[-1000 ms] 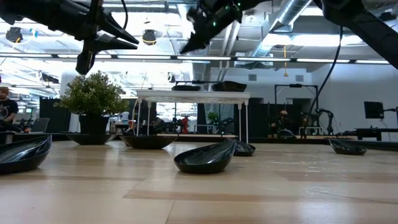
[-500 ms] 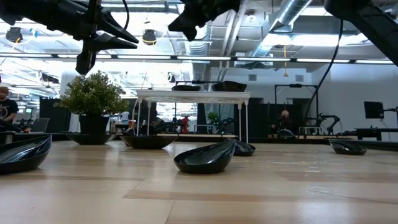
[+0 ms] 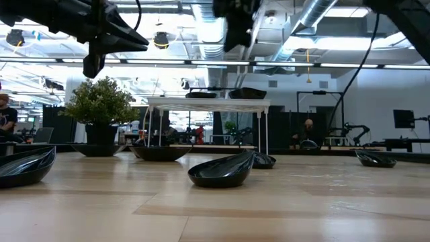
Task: Pick & Place Mini shaped plates
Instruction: Stack the right leaf shaped plate on the top of the leaf shaped plates on the shelf
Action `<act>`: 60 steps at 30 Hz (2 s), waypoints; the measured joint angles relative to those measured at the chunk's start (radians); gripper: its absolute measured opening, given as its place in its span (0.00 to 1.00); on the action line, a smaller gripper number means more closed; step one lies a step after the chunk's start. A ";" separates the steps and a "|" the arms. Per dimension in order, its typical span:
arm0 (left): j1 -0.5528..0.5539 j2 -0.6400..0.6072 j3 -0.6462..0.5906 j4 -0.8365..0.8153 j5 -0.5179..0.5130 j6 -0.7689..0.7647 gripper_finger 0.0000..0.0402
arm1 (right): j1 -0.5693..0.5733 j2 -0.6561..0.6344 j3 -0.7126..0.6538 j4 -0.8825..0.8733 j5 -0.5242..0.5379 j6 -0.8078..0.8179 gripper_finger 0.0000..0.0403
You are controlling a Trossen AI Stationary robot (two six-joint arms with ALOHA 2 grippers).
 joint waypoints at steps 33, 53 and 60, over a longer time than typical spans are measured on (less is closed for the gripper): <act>0.209 -0.027 -0.001 -0.297 0.456 0.406 0.24 | 0.333 -0.892 -1.421 1.012 0.436 0.387 0.00; 0.183 0.321 0.001 0.003 0.430 0.752 0.47 | 0.338 -0.665 -1.420 1.232 0.435 0.362 0.00; 0.183 0.336 0.001 0.019 0.440 0.754 0.45 | 0.338 -0.675 -1.421 1.295 0.428 0.353 0.00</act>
